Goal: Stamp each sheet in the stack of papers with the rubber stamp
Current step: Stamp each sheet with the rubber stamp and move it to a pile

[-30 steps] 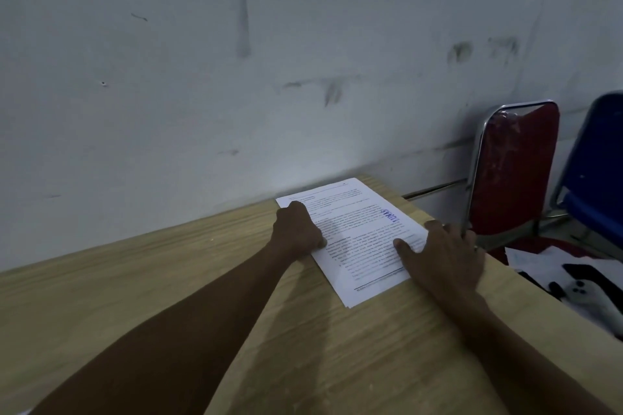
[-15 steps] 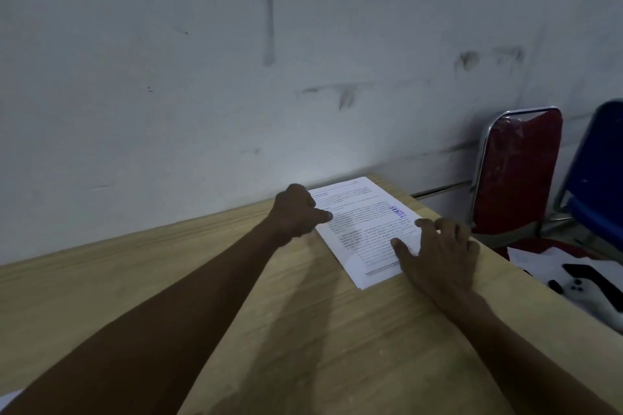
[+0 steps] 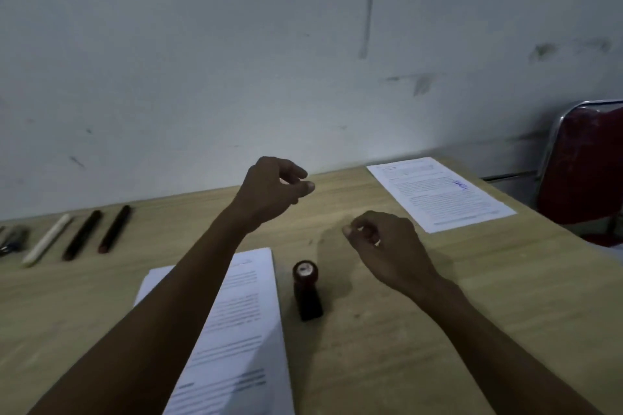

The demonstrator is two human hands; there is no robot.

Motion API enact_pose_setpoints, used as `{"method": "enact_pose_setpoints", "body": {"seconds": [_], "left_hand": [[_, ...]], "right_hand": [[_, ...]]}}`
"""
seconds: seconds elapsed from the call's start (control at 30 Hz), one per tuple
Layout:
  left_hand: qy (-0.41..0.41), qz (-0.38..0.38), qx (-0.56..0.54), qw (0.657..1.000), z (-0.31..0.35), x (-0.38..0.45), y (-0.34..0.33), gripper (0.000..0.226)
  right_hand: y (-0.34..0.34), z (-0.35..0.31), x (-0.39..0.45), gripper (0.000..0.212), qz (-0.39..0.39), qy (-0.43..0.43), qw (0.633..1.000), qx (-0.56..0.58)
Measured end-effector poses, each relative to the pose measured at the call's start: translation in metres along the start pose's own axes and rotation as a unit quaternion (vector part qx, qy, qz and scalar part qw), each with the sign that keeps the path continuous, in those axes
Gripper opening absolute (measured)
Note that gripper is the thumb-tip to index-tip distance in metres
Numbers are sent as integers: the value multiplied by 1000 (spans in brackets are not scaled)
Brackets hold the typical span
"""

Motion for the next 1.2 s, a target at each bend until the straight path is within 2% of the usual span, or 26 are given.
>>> {"method": "enact_pose_setpoints", "body": {"seconds": [0.17, 0.23, 0.43, 0.67, 0.8, 0.97, 1.07, 1.2], "left_hand": [[33, 36, 5, 999, -27, -55, 50, 20], [47, 45, 9, 998, -40, -73, 64, 19], [71, 64, 47, 994, -79, -117, 90, 17], [58, 34, 116, 991, -107, -150, 95, 27], [32, 8, 147, 989, -117, -166, 88, 31], [14, -44, 171, 984, -127, -176, 76, 51], [32, -56, 198, 978, -127, -179, 73, 42], [38, -60, 196, 978, -128, -180, 73, 40]], "right_hand": [[-23, -61, -30, 71, -114, 34, 986, -118], [-33, -73, -39, 76, -139, 42, 974, -175], [-46, -89, -50, 50, -155, 38, 957, -241], [-45, -99, -56, 31, -116, 26, 967, -224], [-43, -115, -65, 27, -88, 14, 982, -166], [-61, -133, -83, 25, -110, 23, 983, -147], [-70, -135, -89, 28, -122, 26, 979, -160], [-74, -135, -93, 26, -124, 25, 978, -168]]}}
Point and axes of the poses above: each hand's wrist, its own x-axis towards the middle knuckle, its own y-axis out of the back of the hand, z = x × y, the point moved 6 cm from there along x, towards the middle knuckle, and after that the axes turned 10 degrees about -x, right-handed, at the moved point
